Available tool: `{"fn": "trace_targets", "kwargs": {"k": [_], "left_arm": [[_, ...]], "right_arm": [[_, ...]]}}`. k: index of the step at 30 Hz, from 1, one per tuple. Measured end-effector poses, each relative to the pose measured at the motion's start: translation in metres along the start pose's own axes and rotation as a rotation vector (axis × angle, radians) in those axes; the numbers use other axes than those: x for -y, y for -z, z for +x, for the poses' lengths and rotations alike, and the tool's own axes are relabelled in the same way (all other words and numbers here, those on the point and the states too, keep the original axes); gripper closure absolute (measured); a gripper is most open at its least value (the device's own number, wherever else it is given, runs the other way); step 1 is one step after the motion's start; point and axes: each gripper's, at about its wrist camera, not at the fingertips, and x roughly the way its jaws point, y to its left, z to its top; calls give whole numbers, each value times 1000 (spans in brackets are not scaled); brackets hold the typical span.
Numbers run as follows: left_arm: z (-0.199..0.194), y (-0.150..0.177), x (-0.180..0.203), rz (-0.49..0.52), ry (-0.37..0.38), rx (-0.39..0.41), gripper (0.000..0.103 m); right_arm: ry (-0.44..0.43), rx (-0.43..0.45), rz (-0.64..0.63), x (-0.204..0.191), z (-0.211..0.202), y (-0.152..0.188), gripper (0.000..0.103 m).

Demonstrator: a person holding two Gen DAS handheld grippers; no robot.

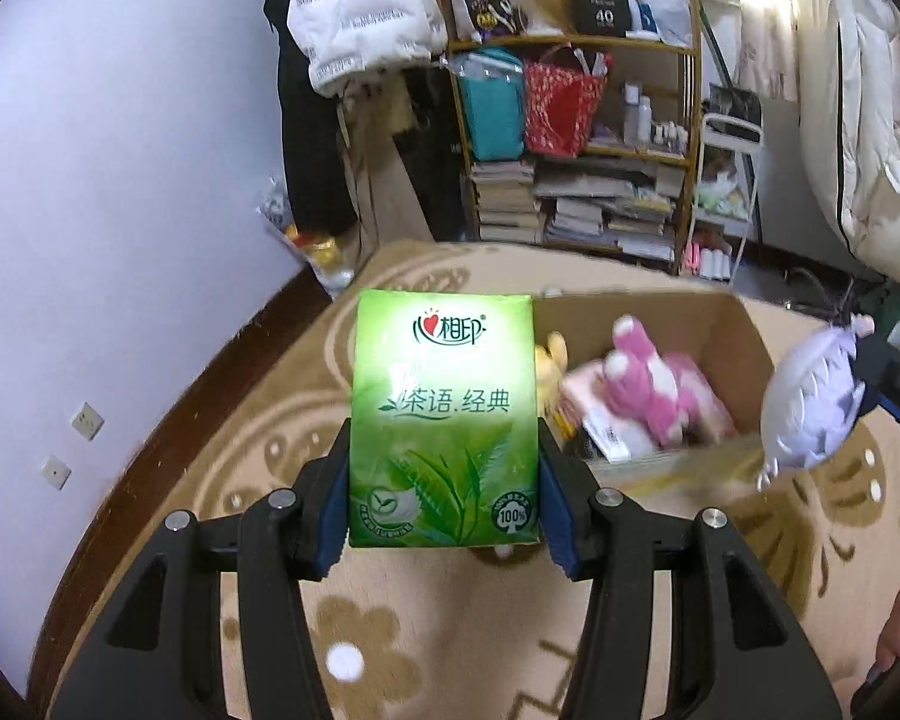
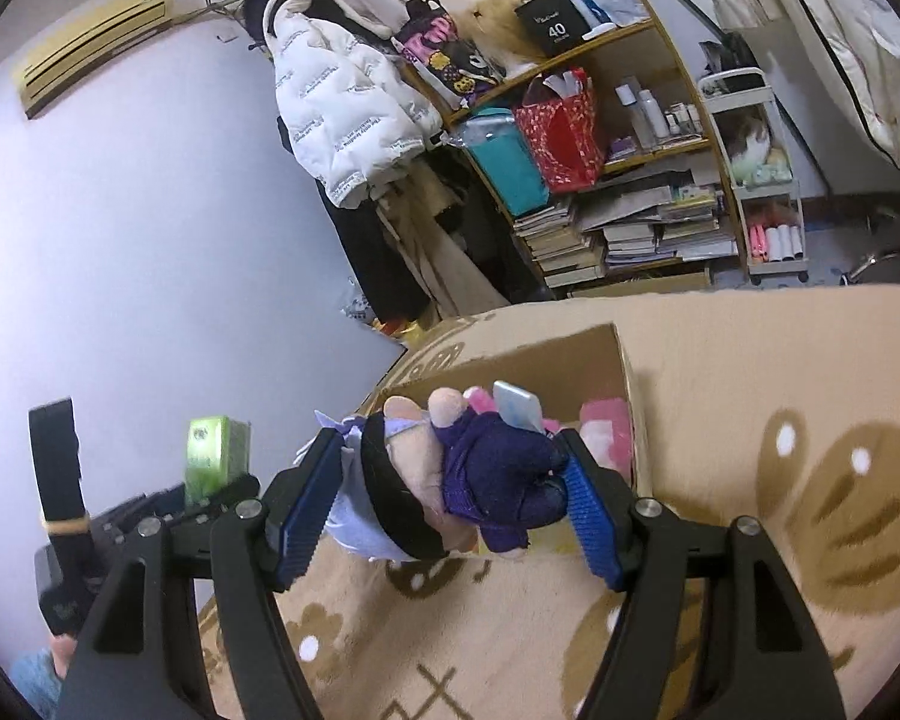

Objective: Organize soft objects
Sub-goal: 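Lift the green pack with the left tool while the right tool carries the doll into the box, then open both tools over the box and withdraw them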

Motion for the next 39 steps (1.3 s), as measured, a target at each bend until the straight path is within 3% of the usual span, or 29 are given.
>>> {"fn": "trace_targets", "kwargs": {"k": [8,21,26,27,29,30,37,39], "left_arm": [[16,-22,-7,-23,-25,45,52],[77,-8,29,-3,96,-47,52],[88,-1,42,28,103,-58,50],[89,0,44,35,98,-60,49],[91,1,46,39,79,-66,31],[91,1,47,43,65,-68,27],[82,-2,40,23,45,-62,10],[76,-1,36,-5,51,-60,6]], "right_arm": [[23,-19,-20,6,21,-10,28],[61,-89,7,24,66,-2,25],[64,-96,34,29,72,1,21],[67,-99,29,29,73,1,19],[74,-114,2,26,75,0,18],[79,-126,-25,22,76,0,17],[97,-132,-61,16,70,-2,13],[102,-127,-73,14,63,-2,4]]}}
